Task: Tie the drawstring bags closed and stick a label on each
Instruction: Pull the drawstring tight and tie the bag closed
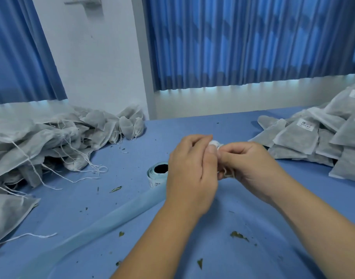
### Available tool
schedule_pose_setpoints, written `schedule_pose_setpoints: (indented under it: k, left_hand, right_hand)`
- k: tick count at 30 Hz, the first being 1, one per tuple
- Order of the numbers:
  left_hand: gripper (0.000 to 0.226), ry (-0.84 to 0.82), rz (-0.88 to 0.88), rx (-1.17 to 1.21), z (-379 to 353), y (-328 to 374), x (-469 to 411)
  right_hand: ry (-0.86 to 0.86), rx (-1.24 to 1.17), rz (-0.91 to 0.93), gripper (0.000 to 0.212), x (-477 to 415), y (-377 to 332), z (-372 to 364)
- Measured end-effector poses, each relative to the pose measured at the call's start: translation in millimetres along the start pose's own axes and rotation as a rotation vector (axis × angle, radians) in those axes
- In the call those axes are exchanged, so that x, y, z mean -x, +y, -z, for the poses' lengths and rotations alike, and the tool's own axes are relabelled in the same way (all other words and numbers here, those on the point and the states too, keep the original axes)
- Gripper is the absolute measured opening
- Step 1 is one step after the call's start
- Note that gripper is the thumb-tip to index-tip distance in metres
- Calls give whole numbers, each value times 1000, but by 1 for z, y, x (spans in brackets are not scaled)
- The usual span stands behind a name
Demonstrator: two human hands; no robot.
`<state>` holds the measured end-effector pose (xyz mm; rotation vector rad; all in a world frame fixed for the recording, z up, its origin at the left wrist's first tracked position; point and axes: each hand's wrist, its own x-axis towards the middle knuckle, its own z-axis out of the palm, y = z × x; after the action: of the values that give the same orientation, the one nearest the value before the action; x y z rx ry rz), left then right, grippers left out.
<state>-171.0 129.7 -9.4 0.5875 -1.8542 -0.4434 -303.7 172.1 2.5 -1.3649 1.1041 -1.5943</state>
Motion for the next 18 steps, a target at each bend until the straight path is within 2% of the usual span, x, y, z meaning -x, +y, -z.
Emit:
schedule_pose_setpoints:
  k: [4,7,9,11,14,18]
  left_hand:
    - [67,-255,129,70,-8,-2,6]
    - [61,-217,166,-33,-2,-8,3]
    - [52,-167,186,-88,3,-11,-1]
    - [35,-182,177,-155,8,-14,-2]
    - [11,-253,60,-204,10,-11,-1]
    - [22,-246,-41,-234,3,-5,2]
  right_hand:
    - [-52,0,-25,12,6,-2,6]
    - [-102,21,-70,13,8,-11,17]
    - [-27,34,-104,13,9,-15,26]
    - [60,9,-123,14,9,-16,34]
    - [81,-23,-138,14,10,-17,36]
    - [-9,34,-179,18,13,-15,33]
